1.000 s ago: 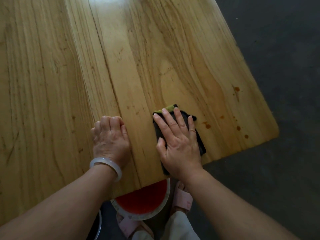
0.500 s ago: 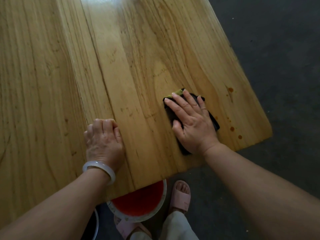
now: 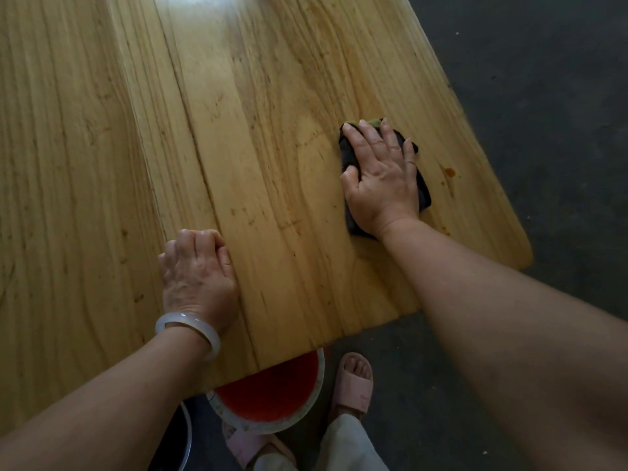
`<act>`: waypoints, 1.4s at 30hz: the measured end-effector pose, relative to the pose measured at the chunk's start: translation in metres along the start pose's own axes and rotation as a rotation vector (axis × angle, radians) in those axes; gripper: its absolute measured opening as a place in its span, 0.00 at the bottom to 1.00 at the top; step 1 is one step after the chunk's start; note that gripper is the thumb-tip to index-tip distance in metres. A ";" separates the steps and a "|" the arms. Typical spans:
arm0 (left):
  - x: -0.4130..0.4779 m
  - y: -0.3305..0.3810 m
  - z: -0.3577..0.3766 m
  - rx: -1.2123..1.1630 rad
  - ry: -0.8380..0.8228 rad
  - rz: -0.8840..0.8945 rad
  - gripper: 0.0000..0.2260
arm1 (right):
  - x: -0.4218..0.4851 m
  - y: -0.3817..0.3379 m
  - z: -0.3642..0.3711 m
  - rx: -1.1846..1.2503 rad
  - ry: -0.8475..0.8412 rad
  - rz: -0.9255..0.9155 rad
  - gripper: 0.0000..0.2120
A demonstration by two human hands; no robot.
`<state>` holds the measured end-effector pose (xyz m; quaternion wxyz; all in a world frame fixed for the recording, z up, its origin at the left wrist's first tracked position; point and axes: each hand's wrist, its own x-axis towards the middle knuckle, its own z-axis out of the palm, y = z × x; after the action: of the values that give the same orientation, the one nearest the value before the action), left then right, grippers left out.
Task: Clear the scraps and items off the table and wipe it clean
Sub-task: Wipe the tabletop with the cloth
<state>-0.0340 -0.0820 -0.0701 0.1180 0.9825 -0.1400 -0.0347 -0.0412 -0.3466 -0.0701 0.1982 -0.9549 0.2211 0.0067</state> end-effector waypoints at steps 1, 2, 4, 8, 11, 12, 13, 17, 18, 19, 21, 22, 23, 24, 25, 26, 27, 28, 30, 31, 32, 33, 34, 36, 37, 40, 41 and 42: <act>0.000 0.000 0.000 0.001 0.002 -0.003 0.09 | -0.004 -0.002 0.001 0.001 0.014 0.027 0.29; 0.000 0.000 0.000 0.004 0.003 -0.006 0.09 | -0.009 -0.005 0.003 0.005 0.027 0.058 0.29; 0.000 0.001 0.001 0.009 0.000 -0.004 0.09 | -0.024 -0.009 0.006 0.016 0.045 0.102 0.29; 0.000 0.002 0.000 0.012 -0.002 -0.007 0.09 | -0.067 -0.013 0.011 0.036 0.072 0.012 0.29; 0.001 0.001 -0.001 0.020 -0.007 -0.001 0.09 | -0.097 -0.004 0.011 0.072 0.023 -0.107 0.29; 0.001 0.001 -0.001 0.015 -0.011 0.006 0.09 | -0.104 0.002 0.010 0.075 0.011 -0.157 0.28; 0.002 0.000 -0.002 0.006 -0.012 0.014 0.08 | -0.110 0.009 0.009 0.073 0.004 -0.215 0.28; 0.004 0.004 -0.008 -0.014 -0.008 0.038 0.03 | -0.113 0.040 -0.002 0.051 -0.033 -0.438 0.27; 0.005 0.009 -0.008 -0.008 -0.006 0.059 0.03 | -0.110 0.047 -0.005 0.044 -0.045 -0.478 0.27; 0.007 0.015 -0.008 -0.002 -0.005 0.090 0.04 | -0.106 0.052 -0.008 0.034 -0.058 -0.510 0.27; 0.014 0.032 -0.006 -0.019 -0.007 0.141 0.04 | -0.099 0.061 -0.012 0.015 -0.077 -0.545 0.27; 0.019 0.042 -0.003 -0.037 -0.010 0.157 0.04 | -0.095 0.064 -0.014 0.012 -0.080 -0.547 0.27; 0.023 0.053 -0.001 -0.055 -0.009 0.168 0.04 | -0.092 0.067 -0.015 0.014 -0.080 -0.542 0.27; 0.028 0.064 0.002 -0.067 -0.008 0.178 0.04 | -0.087 0.069 -0.016 0.016 -0.078 -0.530 0.27; 0.031 0.072 0.004 -0.073 -0.008 0.190 0.04 | -0.084 0.070 -0.017 0.018 -0.075 -0.513 0.27; 0.035 0.080 0.008 -0.076 -0.012 0.202 0.04 | -0.079 0.071 -0.018 0.017 -0.072 -0.489 0.27; 0.038 0.086 0.011 -0.079 -0.018 0.209 0.04 | -0.074 0.072 -0.019 0.016 -0.070 -0.459 0.27; 0.039 0.091 0.014 -0.081 -0.026 0.210 0.04 | -0.069 0.072 -0.019 0.015 -0.066 -0.426 0.27; 0.041 0.097 0.020 -0.096 -0.031 0.196 0.04 | -0.059 0.072 -0.020 0.018 -0.050 -0.366 0.28; 0.040 0.098 0.021 -0.106 -0.032 0.185 0.04 | -0.054 0.072 -0.020 0.022 -0.040 -0.339 0.28; 0.040 0.100 0.023 -0.110 -0.034 0.172 0.03 | -0.048 0.073 -0.020 0.025 -0.031 -0.309 0.28; 0.039 0.100 0.025 -0.111 -0.035 0.160 0.03 | -0.041 0.073 -0.020 0.027 -0.023 -0.280 0.28; 0.038 0.100 0.026 -0.111 -0.031 0.153 0.03 | -0.035 0.072 -0.020 0.028 -0.012 -0.253 0.28; 0.039 0.100 0.029 -0.103 -0.015 0.155 0.05 | -0.021 0.073 -0.020 0.036 0.015 -0.205 0.28; 0.039 0.100 0.029 -0.097 -0.011 0.157 0.05 | -0.015 0.073 -0.021 0.039 0.022 -0.183 0.29; 0.039 0.099 0.030 -0.081 -0.009 0.156 0.06 | 0.004 0.074 -0.024 0.032 0.024 -0.134 0.29; 0.039 0.099 0.029 -0.079 -0.010 0.155 0.07 | 0.010 0.075 -0.025 0.030 0.023 -0.123 0.29; 0.039 0.099 0.029 -0.078 -0.009 0.156 0.07 | 0.016 0.076 -0.026 0.032 0.022 -0.114 0.29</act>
<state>-0.0263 -0.1915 -0.0761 0.1578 0.9631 -0.2152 -0.0354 -0.0610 -0.4258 -0.0761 0.2113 -0.9626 0.1684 -0.0185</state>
